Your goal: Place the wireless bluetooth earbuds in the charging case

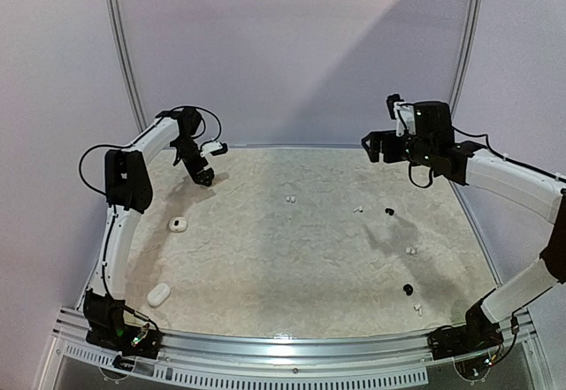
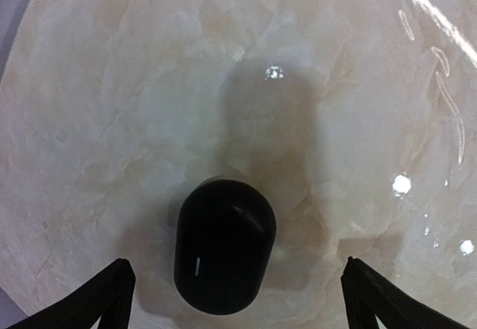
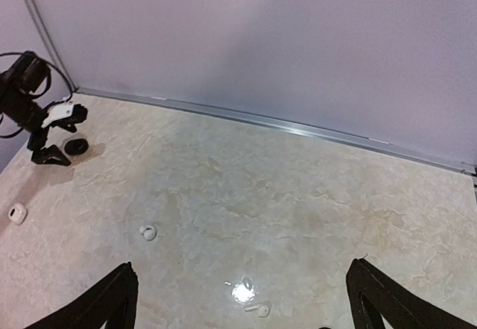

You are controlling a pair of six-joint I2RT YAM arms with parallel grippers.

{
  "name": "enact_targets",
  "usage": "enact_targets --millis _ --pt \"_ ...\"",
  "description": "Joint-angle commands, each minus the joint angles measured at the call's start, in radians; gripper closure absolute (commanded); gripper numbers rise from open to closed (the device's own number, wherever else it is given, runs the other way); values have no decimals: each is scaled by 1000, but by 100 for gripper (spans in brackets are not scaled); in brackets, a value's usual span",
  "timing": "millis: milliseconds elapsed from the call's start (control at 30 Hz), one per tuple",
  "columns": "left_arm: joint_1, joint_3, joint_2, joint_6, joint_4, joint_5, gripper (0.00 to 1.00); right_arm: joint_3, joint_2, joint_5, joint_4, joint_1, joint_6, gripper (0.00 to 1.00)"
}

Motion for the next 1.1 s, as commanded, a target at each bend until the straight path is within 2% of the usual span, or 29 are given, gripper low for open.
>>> enact_targets --millis 0,200,267,433,500,833,900,1067 --pt "6 41 33 39 -15 -40 1 84 50 -19 -118 64 -83 1" --pt "14 94 92 56 -62 -4 1 122 77 -12 -146 90 -86 1" --pt "15 87 93 63 -86 30 7 122 74 -6 -145 91 -79 1" --pt "15 85 93 75 -125 97 25 129 69 -3 -142 92 -68 1" --pt "15 81 83 74 -133 121 40 136 70 -5 -141 92 -69 1" --pt "-3 -36 -39 30 -58 156 84 158 80 0 -122 109 -45 1" --pt "-28 -57 -78 29 -32 113 98 177 84 7 -128 113 -28 1" --pt "-123 -150 -236 108 18 42 100 264 108 -5 -167 113 76 1"
